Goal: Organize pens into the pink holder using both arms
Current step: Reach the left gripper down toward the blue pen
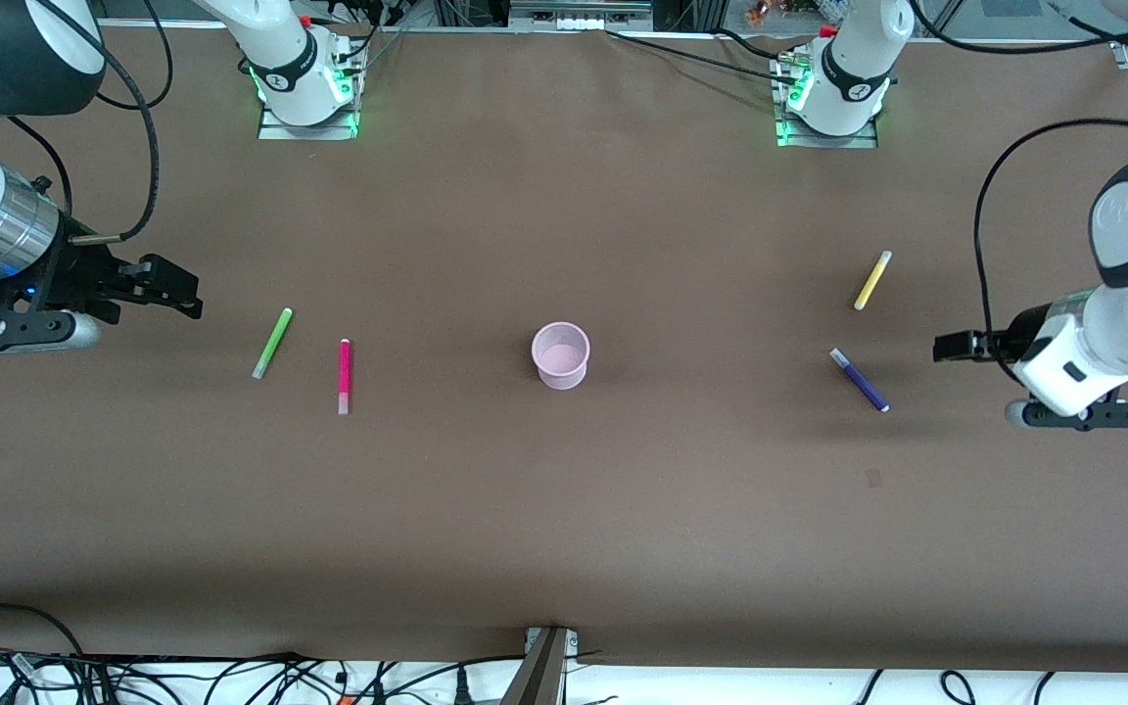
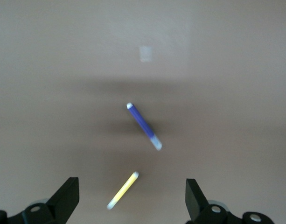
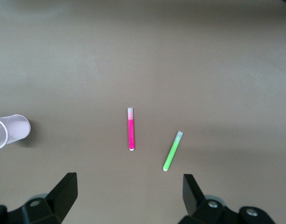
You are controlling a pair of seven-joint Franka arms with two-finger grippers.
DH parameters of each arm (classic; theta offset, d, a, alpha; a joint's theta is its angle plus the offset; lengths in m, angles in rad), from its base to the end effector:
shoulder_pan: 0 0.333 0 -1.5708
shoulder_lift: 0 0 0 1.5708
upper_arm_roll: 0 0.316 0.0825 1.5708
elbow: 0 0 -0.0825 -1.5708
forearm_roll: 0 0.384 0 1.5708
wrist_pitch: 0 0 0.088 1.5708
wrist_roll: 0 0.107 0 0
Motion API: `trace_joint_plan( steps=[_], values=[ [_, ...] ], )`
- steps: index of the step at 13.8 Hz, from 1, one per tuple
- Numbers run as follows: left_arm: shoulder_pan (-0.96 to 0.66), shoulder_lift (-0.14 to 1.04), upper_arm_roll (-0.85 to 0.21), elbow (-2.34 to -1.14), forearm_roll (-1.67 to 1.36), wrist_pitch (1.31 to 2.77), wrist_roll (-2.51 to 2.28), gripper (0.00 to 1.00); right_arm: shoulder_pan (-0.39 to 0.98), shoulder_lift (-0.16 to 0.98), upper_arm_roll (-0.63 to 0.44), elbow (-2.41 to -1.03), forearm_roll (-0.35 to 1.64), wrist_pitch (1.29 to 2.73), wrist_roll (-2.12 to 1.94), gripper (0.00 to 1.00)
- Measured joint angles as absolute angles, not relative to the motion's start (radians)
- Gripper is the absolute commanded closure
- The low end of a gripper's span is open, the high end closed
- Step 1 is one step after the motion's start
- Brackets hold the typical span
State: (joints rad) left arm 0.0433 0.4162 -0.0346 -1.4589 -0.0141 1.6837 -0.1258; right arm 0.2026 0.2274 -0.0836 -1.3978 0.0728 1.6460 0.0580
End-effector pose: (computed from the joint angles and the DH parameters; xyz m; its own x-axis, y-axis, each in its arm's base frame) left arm 0.6603 0.0077 0.4307 0.9720 0.1357 -0.1920 0.1389 -0.9903 0.0034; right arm 0.6235 0.0879 0.5792 0.9981 0.0581 0.0183 0.0590 -0.9967 -0.0550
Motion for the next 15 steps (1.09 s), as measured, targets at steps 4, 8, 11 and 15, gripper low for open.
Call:
trace_joint_plan(
  steps=[4,8,11,15],
  values=[
    [0.087,0.474,-0.030,-1.518,-0.014,1.821,-0.330,0.00,0.205,0.227,-0.078,-1.398,0.073,1.648,0.058,0.00],
    [0.099,0.485,-0.030,-1.733,-0.015,2.095,-0.469,0.00,0.208,0.227,-0.078,-1.397,0.073,1.655,0.058,0.00],
    [0.095,0.496,-0.032,-1.817,-0.015,2.203,-0.533,0.00,0.209,0.227,-0.078,-1.397,0.073,1.667,0.058,0.00],
    [0.085,0.511,-0.037,-1.848,-0.015,2.263,-0.586,0.00,0.209,0.227,-0.078,-1.397,0.073,1.676,0.058,0.00]
  ],
)
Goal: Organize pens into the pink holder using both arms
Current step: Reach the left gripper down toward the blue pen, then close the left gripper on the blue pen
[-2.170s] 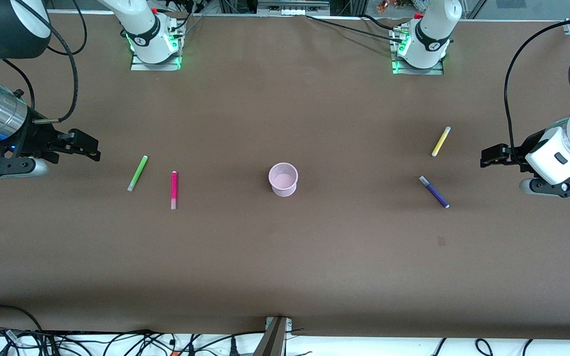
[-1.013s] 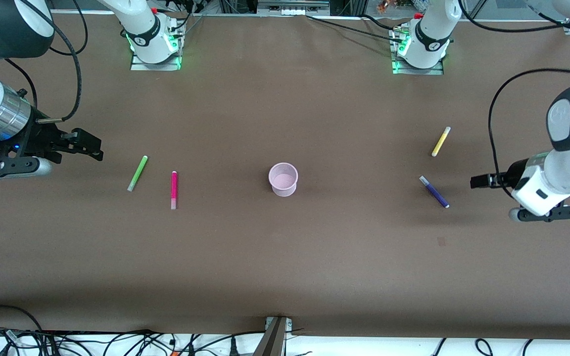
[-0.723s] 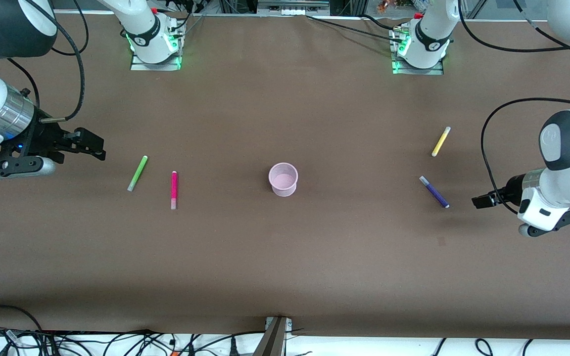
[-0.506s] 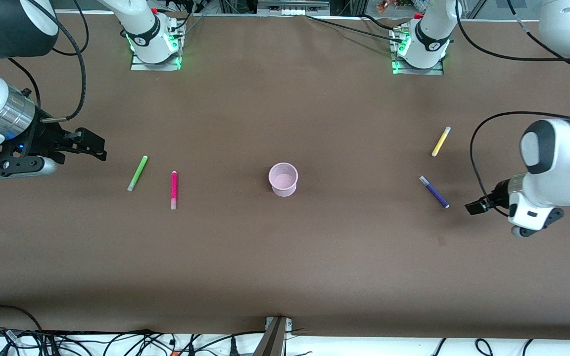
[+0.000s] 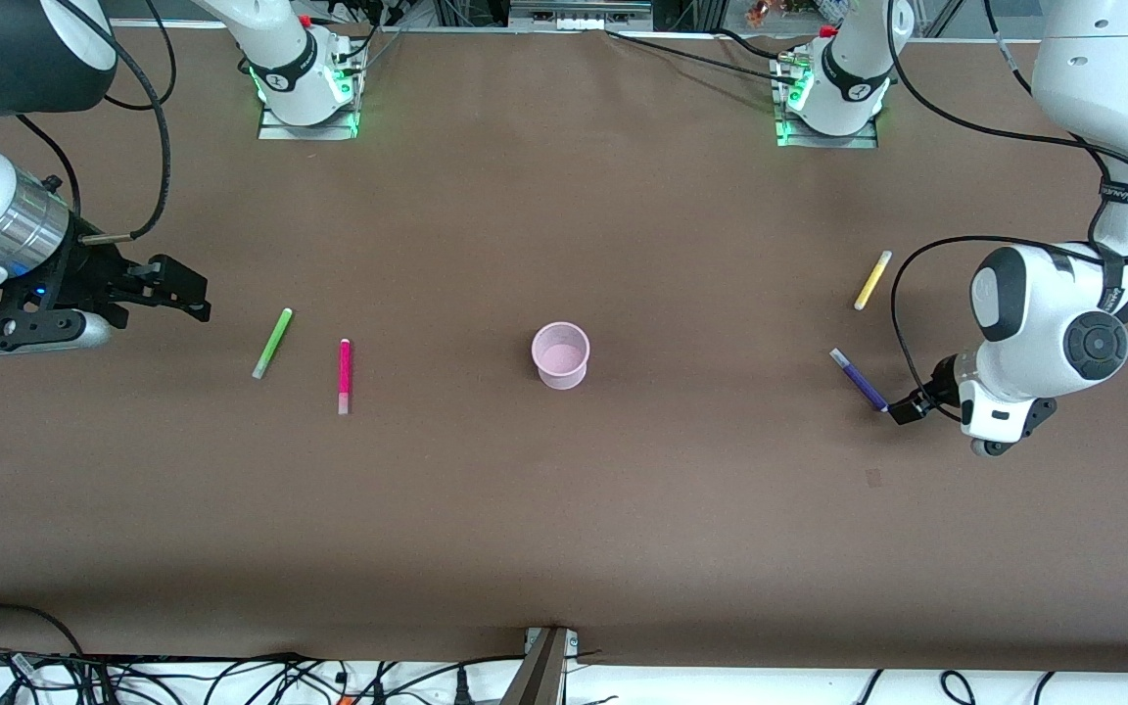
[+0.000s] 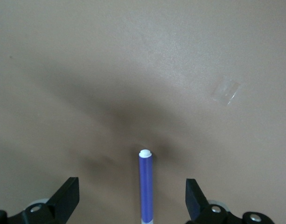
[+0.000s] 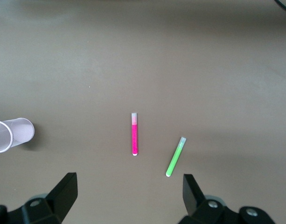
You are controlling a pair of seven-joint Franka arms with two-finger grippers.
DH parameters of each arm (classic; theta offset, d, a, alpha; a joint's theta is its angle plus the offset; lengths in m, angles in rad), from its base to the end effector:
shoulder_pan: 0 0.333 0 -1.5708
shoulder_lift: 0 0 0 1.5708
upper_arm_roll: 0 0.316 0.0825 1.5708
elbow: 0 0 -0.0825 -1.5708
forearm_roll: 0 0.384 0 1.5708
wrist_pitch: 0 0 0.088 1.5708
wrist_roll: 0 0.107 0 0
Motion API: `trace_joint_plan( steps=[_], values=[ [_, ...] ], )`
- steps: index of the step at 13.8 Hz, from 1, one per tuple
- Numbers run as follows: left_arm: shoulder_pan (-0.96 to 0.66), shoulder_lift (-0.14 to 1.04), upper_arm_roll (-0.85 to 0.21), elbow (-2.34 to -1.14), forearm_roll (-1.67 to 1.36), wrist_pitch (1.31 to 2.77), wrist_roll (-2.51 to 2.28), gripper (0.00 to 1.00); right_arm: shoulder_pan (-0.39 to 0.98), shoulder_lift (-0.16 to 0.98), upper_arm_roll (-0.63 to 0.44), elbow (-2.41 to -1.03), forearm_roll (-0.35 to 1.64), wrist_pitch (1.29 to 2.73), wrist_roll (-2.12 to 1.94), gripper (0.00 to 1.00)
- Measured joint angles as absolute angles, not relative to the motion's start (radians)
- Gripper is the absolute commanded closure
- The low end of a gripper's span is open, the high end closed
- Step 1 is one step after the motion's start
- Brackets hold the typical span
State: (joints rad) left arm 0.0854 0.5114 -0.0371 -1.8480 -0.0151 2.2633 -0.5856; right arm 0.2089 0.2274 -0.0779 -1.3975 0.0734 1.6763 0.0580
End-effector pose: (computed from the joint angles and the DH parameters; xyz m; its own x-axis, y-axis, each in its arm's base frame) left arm 0.6324 0.0315 0.2392 0.7928 0.6019 -0.0958 0.6022 -0.7978 -0.0290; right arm 0.6256 0.0953 0.5821 0.9965 0.0681 0.0486 0.0709 -0.9958 -0.0586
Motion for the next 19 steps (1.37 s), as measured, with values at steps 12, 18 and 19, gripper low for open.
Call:
trace_joint_plan(
  steps=[12,18,19],
  values=[
    [0.037,0.550,-0.040,-1.991,-0.009,2.527,-0.631,0.26,0.210,0.227,-0.079,-1.397,0.074,1.707,0.058,0.00],
    [0.037,0.552,-0.039,-2.010,-0.006,2.556,-0.631,0.62,0.210,0.234,-0.079,-1.405,0.074,1.686,0.058,0.00],
    [0.037,0.552,-0.039,-2.010,-0.006,2.557,-0.631,0.68,0.212,0.245,-0.079,-1.408,0.074,1.686,0.058,0.00]
  ],
)
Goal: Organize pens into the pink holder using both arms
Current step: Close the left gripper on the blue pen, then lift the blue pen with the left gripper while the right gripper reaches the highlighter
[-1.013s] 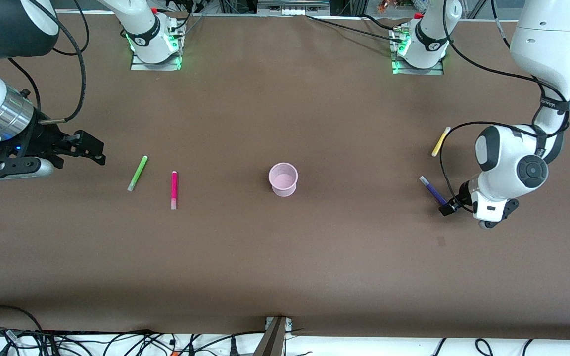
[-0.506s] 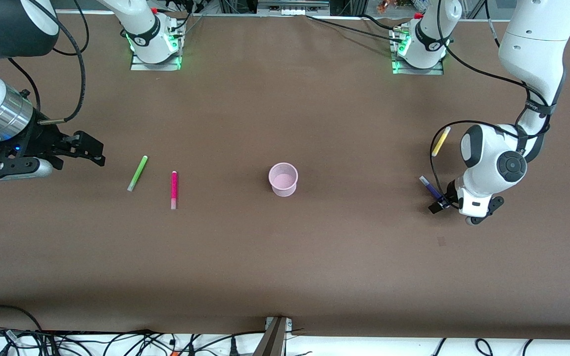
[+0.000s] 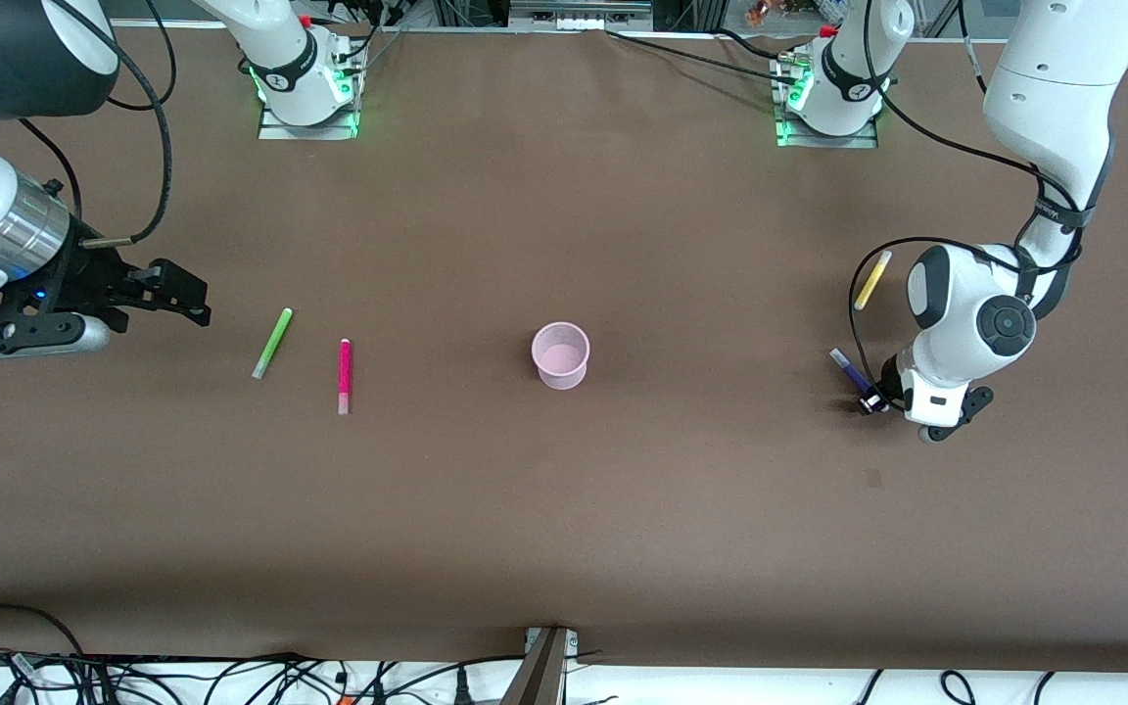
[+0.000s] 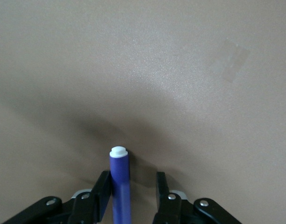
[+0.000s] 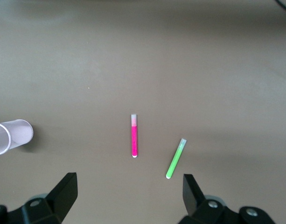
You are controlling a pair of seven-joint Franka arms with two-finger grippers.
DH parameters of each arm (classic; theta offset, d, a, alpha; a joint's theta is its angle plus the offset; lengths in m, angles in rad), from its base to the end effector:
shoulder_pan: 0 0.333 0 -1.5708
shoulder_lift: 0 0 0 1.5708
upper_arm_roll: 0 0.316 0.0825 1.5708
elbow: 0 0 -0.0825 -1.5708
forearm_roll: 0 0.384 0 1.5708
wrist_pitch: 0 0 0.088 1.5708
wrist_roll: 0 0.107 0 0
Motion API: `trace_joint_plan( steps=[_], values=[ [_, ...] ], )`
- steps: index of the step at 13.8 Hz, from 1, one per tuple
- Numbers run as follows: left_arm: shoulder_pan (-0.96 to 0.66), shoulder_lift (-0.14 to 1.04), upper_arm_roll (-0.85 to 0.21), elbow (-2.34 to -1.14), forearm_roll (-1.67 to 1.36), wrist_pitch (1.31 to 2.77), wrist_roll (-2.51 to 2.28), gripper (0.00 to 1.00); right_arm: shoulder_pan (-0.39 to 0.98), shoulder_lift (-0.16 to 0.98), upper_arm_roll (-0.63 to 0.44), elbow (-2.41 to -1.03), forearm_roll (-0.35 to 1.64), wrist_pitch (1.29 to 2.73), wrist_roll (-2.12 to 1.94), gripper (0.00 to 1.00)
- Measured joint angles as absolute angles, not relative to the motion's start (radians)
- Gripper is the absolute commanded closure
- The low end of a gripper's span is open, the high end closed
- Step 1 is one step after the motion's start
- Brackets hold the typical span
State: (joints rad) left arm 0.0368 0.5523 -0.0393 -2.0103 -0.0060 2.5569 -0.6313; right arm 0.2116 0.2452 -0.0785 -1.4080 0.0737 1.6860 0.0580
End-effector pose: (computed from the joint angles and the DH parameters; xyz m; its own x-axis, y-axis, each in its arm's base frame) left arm 0.6026 -0.0012 0.1752 0.8023 0.5966 -0.0185 0.5969 -0.8021 0.0161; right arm 0.6301 0.0975 0.5666 0.9971 0.0696 0.0302 0.0712 -0.9959 -0.0562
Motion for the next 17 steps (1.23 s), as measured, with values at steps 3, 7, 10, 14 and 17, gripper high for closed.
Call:
trace_joint_plan(
  steps=[3,7,10,14,17],
  values=[
    [0.037,0.552,-0.039,-2.010,-0.005,2.558,-0.631,0.92,0.224,0.290,-0.077,-1.409,0.074,1.692,0.058,0.00],
    [0.037,0.549,-0.039,-2.009,-0.005,2.560,-0.631,1.00,0.240,0.341,-0.074,-1.418,0.074,1.690,0.058,0.00],
    [0.037,0.519,-0.039,-1.970,-0.004,2.464,-0.620,1.00,0.267,0.449,-0.072,-1.422,0.066,1.696,0.059,0.00],
    [0.025,0.437,-0.089,-1.754,-0.004,2.102,-0.661,1.00,0.265,0.535,-0.086,-1.421,0.061,1.711,0.058,0.00],
    [0.008,0.400,-0.213,-1.639,-0.003,1.951,-0.900,1.00,0.243,0.533,-0.089,-1.429,0.103,1.706,0.054,0.00]
  ],
)
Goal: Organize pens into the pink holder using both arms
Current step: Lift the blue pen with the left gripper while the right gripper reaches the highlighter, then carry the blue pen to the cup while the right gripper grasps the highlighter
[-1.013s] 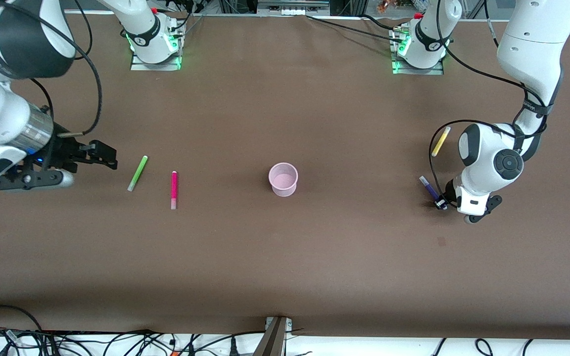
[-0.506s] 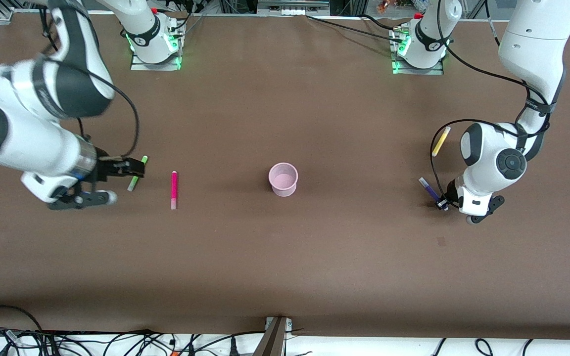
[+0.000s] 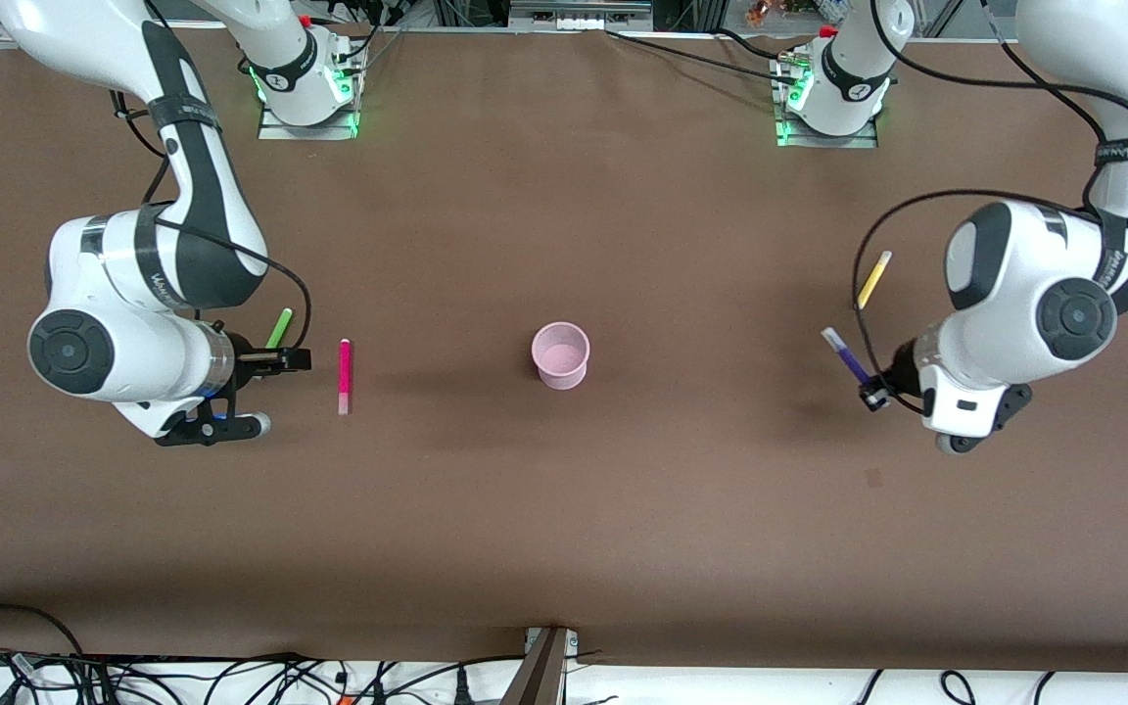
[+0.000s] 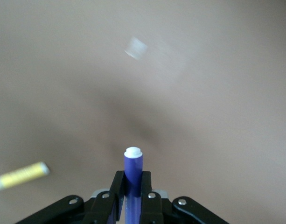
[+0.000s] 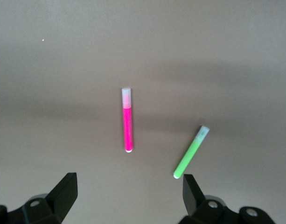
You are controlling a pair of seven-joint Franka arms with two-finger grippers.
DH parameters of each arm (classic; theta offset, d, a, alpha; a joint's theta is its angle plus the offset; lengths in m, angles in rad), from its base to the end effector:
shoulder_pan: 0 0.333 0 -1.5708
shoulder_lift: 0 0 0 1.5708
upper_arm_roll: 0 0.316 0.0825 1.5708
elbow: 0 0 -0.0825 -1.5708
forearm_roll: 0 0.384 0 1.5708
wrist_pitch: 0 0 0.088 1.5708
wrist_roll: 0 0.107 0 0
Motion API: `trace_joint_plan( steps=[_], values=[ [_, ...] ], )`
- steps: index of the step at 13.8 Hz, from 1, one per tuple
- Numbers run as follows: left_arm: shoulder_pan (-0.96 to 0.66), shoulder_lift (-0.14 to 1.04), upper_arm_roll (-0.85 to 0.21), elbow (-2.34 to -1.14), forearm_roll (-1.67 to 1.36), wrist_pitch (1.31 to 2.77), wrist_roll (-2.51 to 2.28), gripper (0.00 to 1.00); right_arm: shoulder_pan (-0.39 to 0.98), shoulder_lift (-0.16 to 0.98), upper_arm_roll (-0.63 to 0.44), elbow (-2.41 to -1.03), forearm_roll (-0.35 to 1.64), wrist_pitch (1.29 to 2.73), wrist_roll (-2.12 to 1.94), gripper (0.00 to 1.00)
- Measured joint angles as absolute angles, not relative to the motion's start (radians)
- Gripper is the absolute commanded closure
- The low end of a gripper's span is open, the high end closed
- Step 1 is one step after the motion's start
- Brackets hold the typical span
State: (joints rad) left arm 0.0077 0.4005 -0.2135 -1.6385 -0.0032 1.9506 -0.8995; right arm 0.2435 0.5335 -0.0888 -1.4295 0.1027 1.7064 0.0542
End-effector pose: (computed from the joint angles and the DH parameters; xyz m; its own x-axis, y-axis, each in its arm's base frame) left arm 0.6459 -0.1198 0.3830 0.7540 0.6464 -0.1167 0.6500 -0.7599 -0.0095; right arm 0.6649 0.1235 0.3679 0.9637 0.0820 -0.2542 0.0753 -0.9965 -0.0361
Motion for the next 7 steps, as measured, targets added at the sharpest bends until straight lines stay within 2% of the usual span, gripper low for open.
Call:
trace_joint_plan(
  steps=[3,7],
  values=[
    [-0.052,0.390,-0.308,-1.625,0.039,1.944,-1.194,1.00,0.246,0.534,-0.087,-1.498,0.125,1.735,0.054,0.00],
    [-0.244,0.393,-0.318,-1.625,0.158,1.957,-1.593,1.00,0.247,0.522,-0.081,-1.625,0.126,1.896,0.054,0.00]
  ],
)
